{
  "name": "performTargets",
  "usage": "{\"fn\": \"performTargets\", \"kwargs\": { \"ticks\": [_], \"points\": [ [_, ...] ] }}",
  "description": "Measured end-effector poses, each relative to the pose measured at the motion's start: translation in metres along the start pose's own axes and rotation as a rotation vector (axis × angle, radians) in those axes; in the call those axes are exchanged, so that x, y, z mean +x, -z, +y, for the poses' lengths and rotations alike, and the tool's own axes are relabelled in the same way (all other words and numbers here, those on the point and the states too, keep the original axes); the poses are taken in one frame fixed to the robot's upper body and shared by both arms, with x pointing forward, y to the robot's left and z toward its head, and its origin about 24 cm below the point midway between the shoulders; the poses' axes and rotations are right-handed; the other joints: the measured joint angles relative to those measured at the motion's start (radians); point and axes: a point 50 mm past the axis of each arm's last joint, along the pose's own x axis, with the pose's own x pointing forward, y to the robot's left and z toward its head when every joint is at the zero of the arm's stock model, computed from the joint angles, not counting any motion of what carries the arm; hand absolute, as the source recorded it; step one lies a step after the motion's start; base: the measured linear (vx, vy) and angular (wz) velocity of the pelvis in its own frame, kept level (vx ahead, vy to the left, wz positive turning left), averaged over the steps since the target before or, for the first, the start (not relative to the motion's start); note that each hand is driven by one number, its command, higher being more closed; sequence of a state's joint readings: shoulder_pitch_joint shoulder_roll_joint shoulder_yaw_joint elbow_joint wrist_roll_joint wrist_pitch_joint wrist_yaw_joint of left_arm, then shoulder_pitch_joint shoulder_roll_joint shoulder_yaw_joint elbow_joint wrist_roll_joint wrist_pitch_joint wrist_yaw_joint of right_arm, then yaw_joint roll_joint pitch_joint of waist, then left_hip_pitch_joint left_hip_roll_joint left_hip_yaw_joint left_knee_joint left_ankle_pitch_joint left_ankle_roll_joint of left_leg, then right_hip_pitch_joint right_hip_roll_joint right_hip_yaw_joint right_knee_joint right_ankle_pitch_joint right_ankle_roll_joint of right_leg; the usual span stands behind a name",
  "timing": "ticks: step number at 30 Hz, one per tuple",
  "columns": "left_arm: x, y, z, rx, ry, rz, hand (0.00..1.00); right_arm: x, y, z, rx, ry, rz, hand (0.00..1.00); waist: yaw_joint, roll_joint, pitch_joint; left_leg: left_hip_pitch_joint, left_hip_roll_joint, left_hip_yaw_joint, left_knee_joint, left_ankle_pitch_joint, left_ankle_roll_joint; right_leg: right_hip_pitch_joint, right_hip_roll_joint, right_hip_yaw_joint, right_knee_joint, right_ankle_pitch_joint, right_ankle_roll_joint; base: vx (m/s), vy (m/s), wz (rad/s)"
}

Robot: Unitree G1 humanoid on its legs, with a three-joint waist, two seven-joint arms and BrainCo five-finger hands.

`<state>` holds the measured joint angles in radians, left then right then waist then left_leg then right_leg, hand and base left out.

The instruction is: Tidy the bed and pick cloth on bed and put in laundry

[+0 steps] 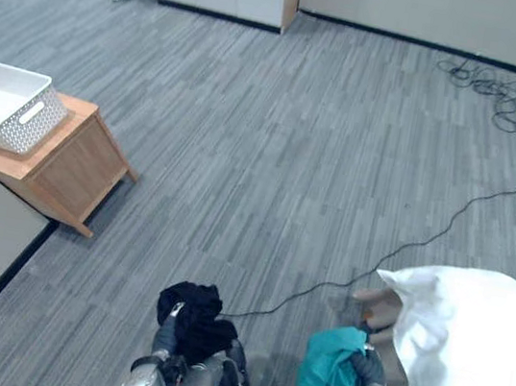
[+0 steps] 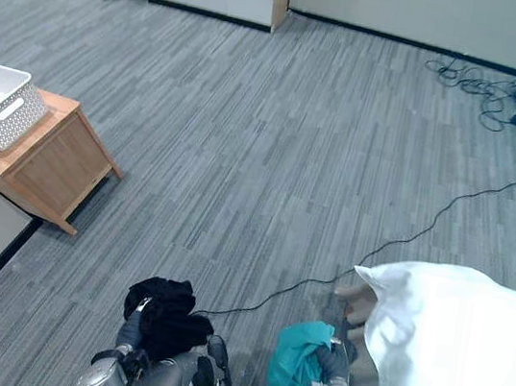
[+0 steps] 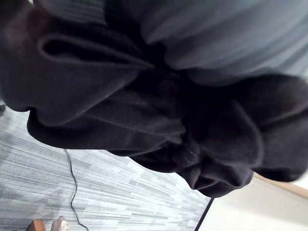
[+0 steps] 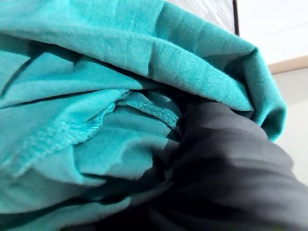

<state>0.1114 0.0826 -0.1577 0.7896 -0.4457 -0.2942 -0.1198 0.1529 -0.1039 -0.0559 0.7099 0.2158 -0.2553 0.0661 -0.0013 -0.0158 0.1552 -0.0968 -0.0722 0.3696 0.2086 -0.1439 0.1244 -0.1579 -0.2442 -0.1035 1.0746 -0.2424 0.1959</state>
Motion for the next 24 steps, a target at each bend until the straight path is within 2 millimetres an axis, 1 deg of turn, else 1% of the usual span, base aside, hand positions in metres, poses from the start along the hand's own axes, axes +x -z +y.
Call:
{"fn": "performTargets", "kwargs": {
  "ticks": [1,2,3,4,5,6,7,8,9,10,11,12,13,14,15,16,17,18,19,20,21,22,23,24],
  "points": [
    [0.001,-0.001,-0.002,0.013,0.008,0.001,1.0,-0.002,0.001,0.0,0.002,0.001,0.0,1.0,-0.01,0.003,0.001,0.035,-0.003,-0.026,-0.022,-0.002,0.0,-0.022,0.001,-0.022,-0.003,-0.013,-0.023,0.55,0.047,0.96],
    [0.004,-0.006,-0.003,0.06,0.024,-0.005,1.0,-0.005,0.001,0.0,0.009,0.009,-0.012,1.0,-0.032,0.011,0.006,0.088,-0.003,-0.092,-0.055,-0.003,-0.002,-0.078,0.021,-0.045,-0.058,-0.039,-0.066,0.51,-0.075,1.53],
    [0.011,-0.015,-0.007,0.094,0.05,-0.023,1.0,-0.008,0.0,0.001,0.029,0.026,-0.034,1.0,-0.059,0.014,0.01,0.116,0.006,-0.156,-0.067,-0.009,-0.008,-0.146,0.044,-0.042,-0.191,-0.05,-0.078,0.6,-0.109,1.67],
    [0.013,-0.019,-0.008,0.115,0.064,-0.032,1.0,-0.011,0.0,0.001,0.036,0.035,-0.038,1.0,-0.072,0.014,0.012,0.127,0.012,-0.188,-0.067,-0.017,-0.013,-0.17,0.057,-0.034,-0.289,-0.045,-0.074,0.58,-0.183,1.66],
    [0.018,-0.027,-0.01,0.13,0.08,-0.051,1.0,-0.013,0.002,0.001,0.04,0.049,-0.036,1.0,-0.078,0.013,0.034,0.167,0.027,-0.24,-0.067,-0.034,-0.035,-0.181,0.078,-0.015,-0.548,0.006,-0.054,0.39,-0.157,1.21],
    [0.02,-0.03,-0.011,0.133,0.086,-0.059,1.0,-0.015,0.005,0.002,0.047,0.057,-0.026,1.0,-0.08,0.002,0.037,0.198,0.034,-0.265,-0.069,-0.055,-0.048,-0.174,0.085,0.0,-0.763,0.089,-0.03,0.6,-0.296,1.14],
    [0.02,-0.033,-0.006,0.15,0.088,-0.065,1.0,-0.016,0.007,0.006,0.061,0.065,-0.023,1.0,-0.071,-0.022,0.051,0.249,0.033,-0.285,-0.068,-0.09,-0.066,-0.198,0.074,0.005,-0.905,0.167,0.002,0.49,-0.285,0.73],
    [0.018,-0.034,-0.001,0.162,0.079,-0.062,1.0,-0.015,0.007,0.009,0.07,0.064,-0.024,1.0,-0.066,-0.042,0.058,0.282,0.032,-0.296,-0.062,-0.125,-0.076,-0.219,0.066,0.011,-0.926,0.182,0.003,0.6,-0.4,0.58],
    [0.016,-0.032,0.005,0.174,0.068,-0.053,1.0,-0.015,0.007,0.01,0.07,0.062,-0.023,1.0,-0.065,-0.063,0.051,0.314,0.033,-0.313,-0.043,-0.171,-0.079,-0.235,0.062,0.031,-0.923,0.191,-0.009,0.56,-0.413,0.54],
    [0.013,-0.028,0.007,0.191,0.066,-0.036,1.0,-0.015,0.007,0.006,0.073,0.08,-0.024,1.0,-0.066,-0.075,0.034,0.341,0.039,-0.344,-0.005,-0.252,-0.068,-0.252,0.058,0.06,-0.888,0.192,-0.015,0.61,-0.446,0.52],
    [0.014,-0.027,0.005,0.194,0.072,-0.031,1.0,-0.015,0.005,0.001,0.074,0.098,-0.03,1.0,-0.066,-0.069,0.028,0.354,0.05,-0.353,0.011,-0.287,-0.068,-0.263,0.065,0.075,-0.847,0.208,-0.031,0.68,-0.483,0.5],
    [0.011,-0.016,-0.003,0.164,0.081,-0.002,1.0,-0.014,0.0,-0.012,0.061,0.131,-0.039,1.0,-0.07,-0.006,-0.004,0.393,0.108,-0.358,0.015,-0.32,-0.084,-0.293,0.128,0.072,-0.729,0.256,-0.072,0.73,-0.452,0.8],
    [0.012,-0.014,-0.011,0.154,0.1,0.003,1.0,-0.011,-0.004,-0.019,0.067,0.168,-0.044,1.0,-0.094,0.034,-0.001,0.293,0.164,-0.345,0.304,-0.296,-0.147,-0.291,0.151,0.046,-0.611,0.276,-0.137,0.71,-0.476,0.71],
    [0.012,-0.012,-0.013,0.146,0.104,0.005,1.0,-0.01,-0.006,-0.022,0.065,0.176,-0.047,1.0,-0.095,0.045,0.002,0.266,0.178,-0.339,0.37,-0.274,-0.183,-0.288,0.158,0.039,-0.591,0.247,-0.157,0.7,-0.465,0.54],
    [0.011,-0.007,-0.023,0.125,0.124,0.016,1.0,-0.007,-0.013,-0.027,0.05,0.187,-0.063,1.0,-0.086,0.098,0.016,0.16,0.251,-0.333,0.627,-0.128,-0.197,-0.231,0.199,0.015,-0.594,0.192,-0.187,0.68,-0.436,-0.02],
    [0.012,-0.006,-0.029,0.131,0.147,0.022,1.0,-0.003,-0.018,-0.026,0.054,0.183,-0.075,1.0,-0.074,0.126,0.03,0.074,0.279,-0.338,0.797,-0.086,-0.188,-0.145,0.232,0.0,-0.637,0.16,-0.21,0.7,-0.379,-0.01],
    [0.013,-0.007,-0.029,0.138,0.151,0.02,1.0,-0.002,-0.019,-0.024,0.062,0.182,-0.077,1.0,-0.073,0.122,0.036,0.037,0.273,-0.333,0.838,-0.093,-0.18,-0.094,0.235,-0.005,-0.661,0.149,-0.224,0.7,-0.346,0.08],
    [0.013,-0.009,-0.029,0.146,0.158,0.012,1.0,-0.002,-0.018,-0.021,0.073,0.178,-0.079,1.0,-0.064,0.103,0.047,-0.018,0.256,-0.302,0.842,-0.101,-0.168,0.004,0.231,-0.008,-0.712,0.132,-0.232,0.54,-0.292,0.07],
    [0.013,-0.01,-0.028,0.148,0.162,0.006,1.0,-0.002,-0.017,-0.019,0.078,0.174,-0.082,1.0,-0.061,0.093,0.047,-0.044,0.249,-0.268,0.818,-0.102,-0.167,0.044,0.227,-0.012,-0.739,0.13,-0.231,0.6,-0.353,0.02],
    [0.013,-0.013,-0.028,0.153,0.174,-0.01,1.0,-0.003,-0.018,-0.018,0.076,0.165,-0.094,1.0,-0.05,0.08,0.043,-0.095,0.24,-0.197,0.718,-0.102,-0.167,0.109,0.224,-0.016,-0.799,0.123,-0.225,0.57,-0.311,-0.06],
    [0.015,-0.019,-0.03,0.153,0.187,-0.038,1.0,-0.002,-0.02,-0.015,0.07,0.152,-0.105,1.0,-0.045,0.078,0.043,-0.148,0.229,-0.132,0.564,-0.101,-0.167,0.167,0.223,-0.017,-0.852,0.121,-0.224,0.58,-0.282,-0.04],
    [0.016,-0.022,-0.032,0.152,0.193,-0.052,1.0,-0.002,-0.021,-0.014,0.058,0.143,-0.107,1.0,-0.043,0.076,0.044,-0.166,0.219,-0.1,0.466,-0.095,-0.167,0.191,0.222,-0.019,-0.877,0.121,-0.223,0.61,-0.222,0.04],
    [0.019,-0.028,-0.036,0.15,0.204,-0.071,1.0,-0.002,-0.021,-0.016,0.036,0.137,-0.105,1.0,-0.045,0.073,0.045,-0.187,0.191,-0.048,0.227,-0.056,-0.19,0.233,0.217,-0.034,-0.921,0.115,-0.213,0.72,-0.172,0.18],
    [0.02,-0.031,-0.04,0.153,0.215,-0.083,1.0,-0.005,-0.017,-0.018,0.014,0.137,-0.092,1.0,-0.048,0.074,0.044,-0.207,0.182,-0.022,0.031,0.007,-0.215,0.287,0.224,-0.045,-0.973,0.105,-0.199,0.7,-0.139,0.24]
  ]
}}
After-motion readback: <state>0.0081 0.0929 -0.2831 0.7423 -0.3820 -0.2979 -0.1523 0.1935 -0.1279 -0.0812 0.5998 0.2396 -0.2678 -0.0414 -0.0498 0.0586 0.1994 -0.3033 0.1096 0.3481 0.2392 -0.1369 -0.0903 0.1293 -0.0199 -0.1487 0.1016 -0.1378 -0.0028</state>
